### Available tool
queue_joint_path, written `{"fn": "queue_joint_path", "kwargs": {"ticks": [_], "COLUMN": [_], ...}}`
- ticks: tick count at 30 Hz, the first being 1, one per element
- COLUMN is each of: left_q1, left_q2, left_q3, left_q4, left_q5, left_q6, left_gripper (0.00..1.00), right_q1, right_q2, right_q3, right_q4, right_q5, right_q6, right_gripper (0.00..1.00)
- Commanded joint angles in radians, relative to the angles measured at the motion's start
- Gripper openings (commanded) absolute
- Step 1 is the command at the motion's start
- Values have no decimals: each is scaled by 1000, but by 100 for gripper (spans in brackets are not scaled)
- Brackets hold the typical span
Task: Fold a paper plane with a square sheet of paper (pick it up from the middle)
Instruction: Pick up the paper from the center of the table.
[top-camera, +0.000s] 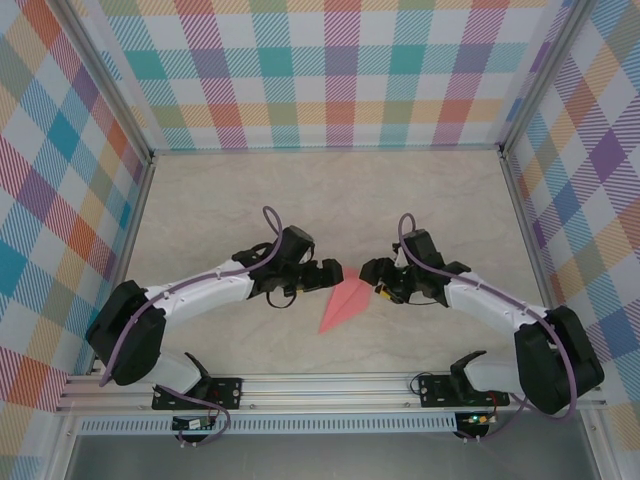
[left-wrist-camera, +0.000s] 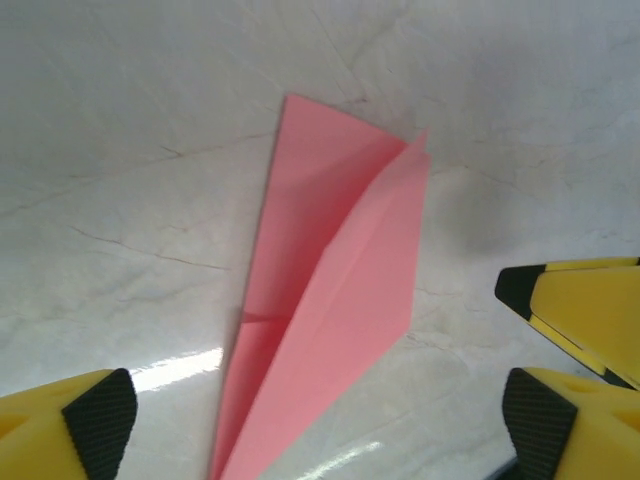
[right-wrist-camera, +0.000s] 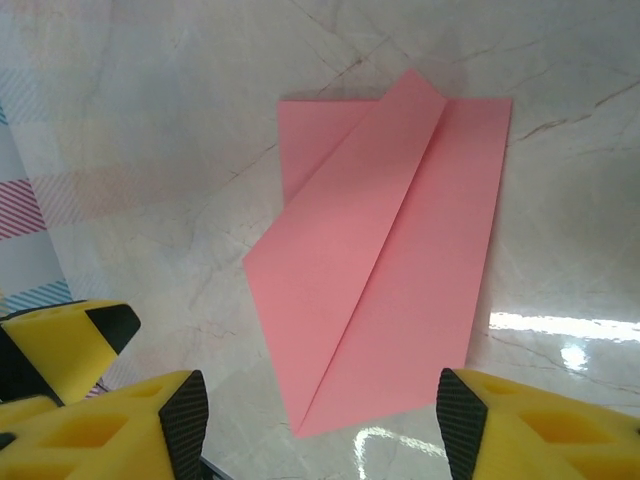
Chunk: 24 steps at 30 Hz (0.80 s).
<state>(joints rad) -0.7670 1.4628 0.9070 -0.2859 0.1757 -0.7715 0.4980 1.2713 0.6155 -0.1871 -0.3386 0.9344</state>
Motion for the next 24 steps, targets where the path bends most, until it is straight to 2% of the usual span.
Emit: {"fn": "queue_joint_path", "kwargs": {"ticks": [1, 3, 5, 8, 11, 17, 24], "left_q1": [20, 27, 31, 31, 29, 28, 27], "left_q2": [-28, -26, -20, 4, 42, 130, 202], "left_q3": [-34, -42, -53, -68, -82, -83, -68], "left_q4": [-4, -1, 67, 168, 241, 320, 299], "left_q5": [-36, -8, 62, 190, 263, 335, 318], "left_q6": [-15, -18, -14, -27, -60, -92, -83], "left_gripper": [100, 100, 95, 82, 68, 48, 38], "right_q1": [39, 62, 79, 92, 97, 99, 99], "right_q2": [49, 88, 130, 180, 216, 254, 283], "right_q3": [8, 25, 47, 74, 88, 99, 113], "right_q4": [37, 51, 55, 63, 71, 100, 99], "right_q5": [41, 58, 70, 83, 93, 92, 90], "right_q6": [69, 82, 85, 90, 90, 90, 85], "right_gripper": [61, 58, 55, 51, 49, 46, 44]}}
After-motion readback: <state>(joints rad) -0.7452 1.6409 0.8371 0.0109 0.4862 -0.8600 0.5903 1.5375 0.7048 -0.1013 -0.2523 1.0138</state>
